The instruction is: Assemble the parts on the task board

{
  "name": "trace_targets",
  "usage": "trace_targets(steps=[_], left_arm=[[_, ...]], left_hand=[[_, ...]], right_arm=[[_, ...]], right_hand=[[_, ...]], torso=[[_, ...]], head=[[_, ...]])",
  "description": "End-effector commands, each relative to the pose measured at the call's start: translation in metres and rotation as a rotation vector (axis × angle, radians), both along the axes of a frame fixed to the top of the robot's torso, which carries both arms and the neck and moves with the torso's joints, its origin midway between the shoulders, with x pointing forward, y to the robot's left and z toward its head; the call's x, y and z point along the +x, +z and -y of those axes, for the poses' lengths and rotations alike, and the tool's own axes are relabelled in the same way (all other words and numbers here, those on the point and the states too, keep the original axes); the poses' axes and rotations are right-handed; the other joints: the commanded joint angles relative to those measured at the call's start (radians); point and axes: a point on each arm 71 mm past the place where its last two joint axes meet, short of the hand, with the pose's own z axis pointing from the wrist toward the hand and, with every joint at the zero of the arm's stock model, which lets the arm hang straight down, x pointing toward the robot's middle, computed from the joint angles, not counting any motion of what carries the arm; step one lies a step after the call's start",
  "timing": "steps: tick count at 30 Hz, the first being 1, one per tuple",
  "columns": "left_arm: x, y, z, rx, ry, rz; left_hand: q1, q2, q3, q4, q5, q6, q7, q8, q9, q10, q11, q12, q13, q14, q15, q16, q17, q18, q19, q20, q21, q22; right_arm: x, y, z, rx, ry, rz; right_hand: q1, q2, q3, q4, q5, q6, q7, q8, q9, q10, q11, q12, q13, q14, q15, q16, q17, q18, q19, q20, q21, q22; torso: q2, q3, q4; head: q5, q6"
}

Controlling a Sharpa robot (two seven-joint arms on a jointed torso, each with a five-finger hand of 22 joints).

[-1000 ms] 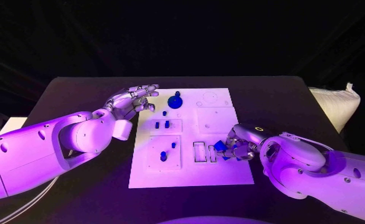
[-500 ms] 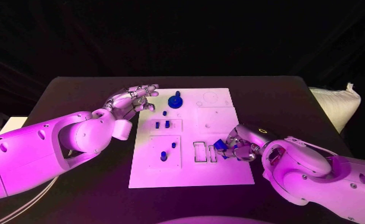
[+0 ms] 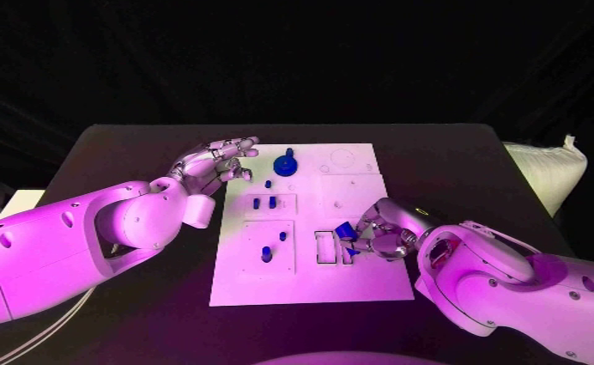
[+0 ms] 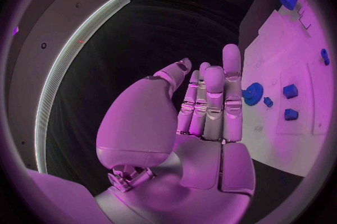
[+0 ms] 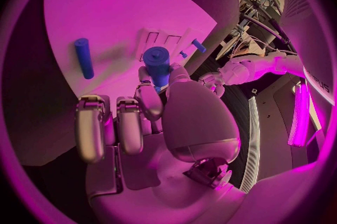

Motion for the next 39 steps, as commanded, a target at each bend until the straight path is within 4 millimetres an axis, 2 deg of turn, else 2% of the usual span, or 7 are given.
trace_targets(steps=[1,6,11,18,21,27,39], left_arm=[[-0.001,0.001,0.003,-0.014,-0.021,0.010],[-0.001,0.002,0.003,-0.014,-0.022,0.009],[-0.002,0.002,0.004,-0.015,-0.024,0.009],[-0.002,0.002,0.005,-0.016,-0.025,0.009],[-0.002,0.002,0.005,-0.016,-0.026,0.009],[-0.002,0.002,0.005,-0.016,-0.026,0.009],[-0.002,0.002,0.004,-0.016,-0.025,0.009]], left_hand=[[0.000,0.005,-0.001,-0.004,0.003,-0.007,-0.001,0.003,0.000,-0.007,-0.001,0.004,0.002,-0.006,-0.001,0.001,-0.001,0.018,0.000,0.005,-0.003,-0.001],[0.000,0.005,-0.001,-0.004,0.003,-0.007,-0.001,0.003,0.000,-0.007,-0.001,0.004,0.002,-0.006,-0.001,0.001,-0.001,0.018,0.000,0.005,-0.003,-0.001],[0.000,0.005,-0.001,-0.004,0.003,-0.008,-0.001,0.004,0.000,-0.008,-0.001,0.005,0.002,-0.006,0.000,0.001,-0.002,0.018,0.000,0.005,-0.004,-0.001],[0.000,0.006,-0.002,-0.004,0.003,-0.008,-0.001,0.004,0.000,-0.009,-0.001,0.006,0.002,-0.007,0.000,0.000,-0.005,0.018,0.000,0.006,-0.004,-0.001],[0.000,0.006,-0.002,-0.004,0.003,-0.008,-0.001,0.004,0.000,-0.009,-0.001,0.006,0.002,-0.007,0.000,0.000,-0.005,0.018,0.000,0.006,-0.004,-0.001],[0.000,0.006,-0.002,-0.004,0.003,-0.008,-0.001,0.004,0.000,-0.009,-0.001,0.006,0.002,-0.007,0.000,0.000,-0.005,0.018,0.000,0.006,-0.004,-0.001],[0.000,0.006,-0.002,-0.004,0.003,-0.008,-0.001,0.004,0.000,-0.009,-0.001,0.006,0.002,-0.007,0.000,0.000,-0.005,0.018,0.000,0.006,-0.004,-0.001]], right_arm=[[-0.001,-0.004,-0.005,0.019,-0.005,-0.062],[0.000,-0.007,-0.014,0.031,0.005,-0.078],[0.002,-0.008,-0.018,0.025,0.010,-0.065],[0.005,-0.009,-0.022,0.015,0.018,-0.049],[0.006,-0.010,-0.024,0.012,0.024,-0.046],[0.008,-0.011,-0.026,-0.002,0.039,-0.043],[0.008,-0.013,-0.027,-0.037,0.064,-0.040]], right_hand=[[0.000,0.018,-0.008,0.000,0.007,0.013,-0.008,0.006,0.016,0.050,-0.021,0.223,0.273,0.094,-0.006,0.004,0.221,-0.020,0.061,-0.008,0.007,0.165],[-0.050,0.036,-0.030,0.001,0.023,0.031,-0.016,0.014,0.030,0.056,-0.027,0.226,0.280,0.095,-0.011,0.006,0.223,-0.021,0.062,-0.012,0.010,0.169],[-0.067,0.039,-0.040,0.001,0.020,0.039,-0.020,0.016,0.037,0.056,-0.030,0.225,0.281,0.094,-0.014,0.005,0.222,-0.020,0.062,-0.014,0.009,0.169],[-0.078,0.038,-0.050,0.000,0.010,0.041,-0.021,0.016,0.043,0.056,-0.032,0.221,0.280,0.094,-0.015,0.005,0.222,-0.020,0.062,-0.016,0.009,0.169],[-0.089,0.040,-0.060,0.000,-0.013,0.042,-0.023,0.014,0.049,0.056,-0.033,0.218,0.279,0.094,-0.017,0.004,0.221,-0.020,0.061,-0.017,0.008,0.167],[-0.110,0.042,-0.086,-0.001,-0.095,0.041,-0.023,0.010,0.062,0.054,-0.033,0.208,0.277,0.093,-0.017,0.002,0.217,-0.019,0.060,-0.018,0.005,0.164],[-0.113,0.040,-0.097,-0.001,-0.115,0.043,-0.023,0.009,0.069,0.053,-0.033,0.202,0.275,0.093,-0.017,0.002,0.216,-0.019,0.059,-0.018,0.003,0.163]], torso=[[0.000,-0.0001,0.0013],[0.001,0.0010,0.0003],[0.000,-0.0007,-0.0016],[0.000,0.0017,-0.0012],[0.001,0.0014,-0.0009],[0.000,0.0014,-0.0004],[0.000,0.0012,-0.0020]], head=[[0.003,-0.002],[0.007,-0.003],[0.008,-0.002],[0.010,-0.001],[0.012,-0.002],[0.014,-0.003],[0.019,-0.005]])
